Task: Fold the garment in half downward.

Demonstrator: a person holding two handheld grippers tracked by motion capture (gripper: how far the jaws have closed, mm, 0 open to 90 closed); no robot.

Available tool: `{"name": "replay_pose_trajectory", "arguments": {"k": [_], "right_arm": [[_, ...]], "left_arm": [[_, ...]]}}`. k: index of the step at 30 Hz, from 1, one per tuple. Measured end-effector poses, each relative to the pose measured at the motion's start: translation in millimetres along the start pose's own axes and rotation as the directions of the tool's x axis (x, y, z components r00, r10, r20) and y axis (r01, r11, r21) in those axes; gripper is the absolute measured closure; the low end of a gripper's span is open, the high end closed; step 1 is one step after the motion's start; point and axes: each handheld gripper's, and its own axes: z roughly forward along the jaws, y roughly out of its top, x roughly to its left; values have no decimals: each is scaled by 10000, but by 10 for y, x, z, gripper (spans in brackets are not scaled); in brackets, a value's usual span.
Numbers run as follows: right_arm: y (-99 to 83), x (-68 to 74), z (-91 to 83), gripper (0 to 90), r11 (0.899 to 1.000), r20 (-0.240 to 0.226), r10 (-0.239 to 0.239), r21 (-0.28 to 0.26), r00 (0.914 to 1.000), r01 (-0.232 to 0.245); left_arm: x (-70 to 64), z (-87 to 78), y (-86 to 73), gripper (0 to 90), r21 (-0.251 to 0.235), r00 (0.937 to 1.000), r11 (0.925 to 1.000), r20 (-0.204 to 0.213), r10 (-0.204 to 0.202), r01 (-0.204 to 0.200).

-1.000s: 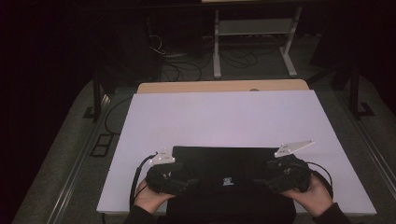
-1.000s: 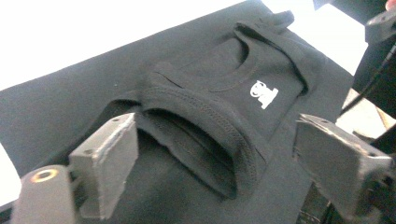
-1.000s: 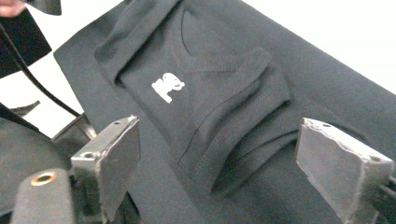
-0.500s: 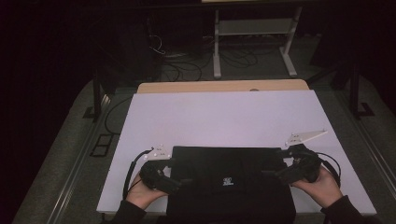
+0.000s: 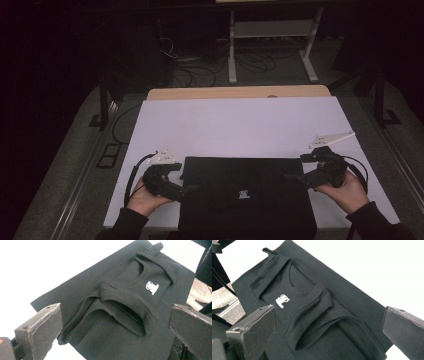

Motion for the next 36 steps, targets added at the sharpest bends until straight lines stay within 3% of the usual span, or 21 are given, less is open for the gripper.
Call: {"name": "replay_pose_trajectory", "arguments": {"k": [21,26,32,36], "right_arm": [[129,-273,-33,0,10000,109,90,15,9999,-90],[148,-356,1,0,9998,99,209,48,9997,-209],[166,-457,54,0,9993,43,372,104,9993,-372],[175,-503,84,0,9998,-22,184,0,9998,-184]], "left_arm": [[210,13,256,0,160,9997,9998,-199,131,-127],[278,40,286,0,-89,9998,9998,-47,-182,181],[368,73,280,0,-19,9994,9996,-181,-291,290],[421,112,264,0,-95,9985,9986,-162,-518,517]]}}
